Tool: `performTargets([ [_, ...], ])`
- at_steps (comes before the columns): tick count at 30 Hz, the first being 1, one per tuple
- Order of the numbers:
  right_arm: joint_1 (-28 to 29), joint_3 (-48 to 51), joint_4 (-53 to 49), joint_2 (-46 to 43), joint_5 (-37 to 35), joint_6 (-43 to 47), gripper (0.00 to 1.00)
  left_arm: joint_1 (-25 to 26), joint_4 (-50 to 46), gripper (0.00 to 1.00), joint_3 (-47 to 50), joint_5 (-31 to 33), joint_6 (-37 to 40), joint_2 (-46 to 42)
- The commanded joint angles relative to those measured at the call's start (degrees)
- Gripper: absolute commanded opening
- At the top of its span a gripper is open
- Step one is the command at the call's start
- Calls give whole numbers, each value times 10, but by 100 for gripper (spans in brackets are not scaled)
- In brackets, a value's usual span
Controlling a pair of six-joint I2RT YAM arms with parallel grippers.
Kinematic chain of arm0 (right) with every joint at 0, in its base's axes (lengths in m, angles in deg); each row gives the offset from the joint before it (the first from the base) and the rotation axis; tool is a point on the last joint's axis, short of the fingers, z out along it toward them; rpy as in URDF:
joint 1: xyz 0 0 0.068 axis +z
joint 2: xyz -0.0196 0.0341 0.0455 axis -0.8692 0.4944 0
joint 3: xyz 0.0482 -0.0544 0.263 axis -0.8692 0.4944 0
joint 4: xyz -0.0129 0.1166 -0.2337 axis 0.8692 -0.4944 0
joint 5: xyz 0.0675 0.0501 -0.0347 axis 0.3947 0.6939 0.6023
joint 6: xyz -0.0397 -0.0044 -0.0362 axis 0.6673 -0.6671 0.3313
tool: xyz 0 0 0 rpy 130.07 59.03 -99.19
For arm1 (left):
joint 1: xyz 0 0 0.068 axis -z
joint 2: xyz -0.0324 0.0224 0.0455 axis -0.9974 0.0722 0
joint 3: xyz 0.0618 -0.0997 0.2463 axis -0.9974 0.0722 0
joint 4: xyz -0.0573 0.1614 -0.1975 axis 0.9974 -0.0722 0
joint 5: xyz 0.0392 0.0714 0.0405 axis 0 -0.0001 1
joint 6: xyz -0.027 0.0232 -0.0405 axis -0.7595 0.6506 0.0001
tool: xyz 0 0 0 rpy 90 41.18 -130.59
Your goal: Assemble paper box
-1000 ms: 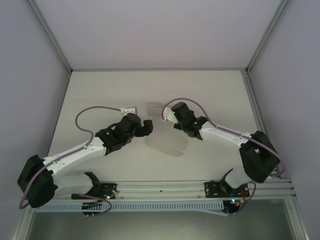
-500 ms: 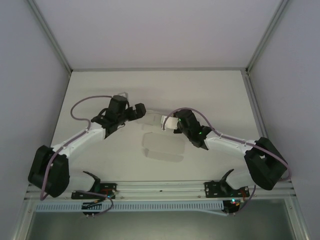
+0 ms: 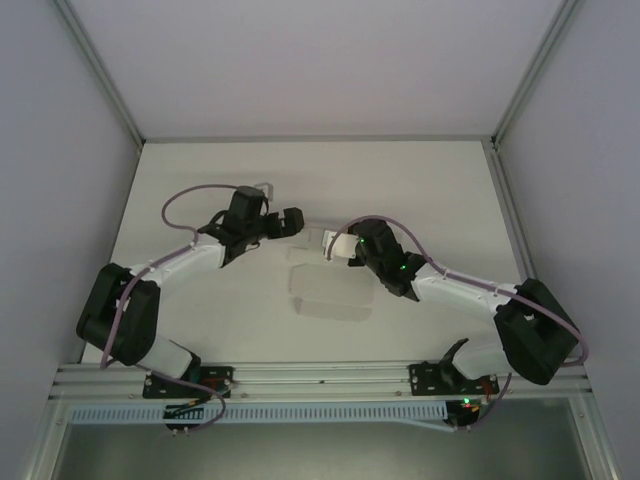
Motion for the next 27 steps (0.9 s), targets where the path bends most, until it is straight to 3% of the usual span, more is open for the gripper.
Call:
performTargets([
  [1,4,-16,24,-9,9,-37,0,16,29,100,24,-19,19,4],
  [4,4,-21,20,-12,2,-60,0,21,57,100,45,-14,-5,-10],
  [8,4,-24,24,-20,-15,-100,0,46,63,100,59,40,-27,-29],
  [11,4,-30,10,-28,-3,-132,0,72,65,100,58,90,-34,-38],
  [17,15,-20,12,-35,41,-127,0,95,98,100,33,105,-61,-22],
  [21,39,-20,11,-20,18,-122,0,118,69,100,-6,168,-114,3],
  [27,52,-18,14,-13,-4,-137,0,132,29,100,-33,195,-124,25],
])
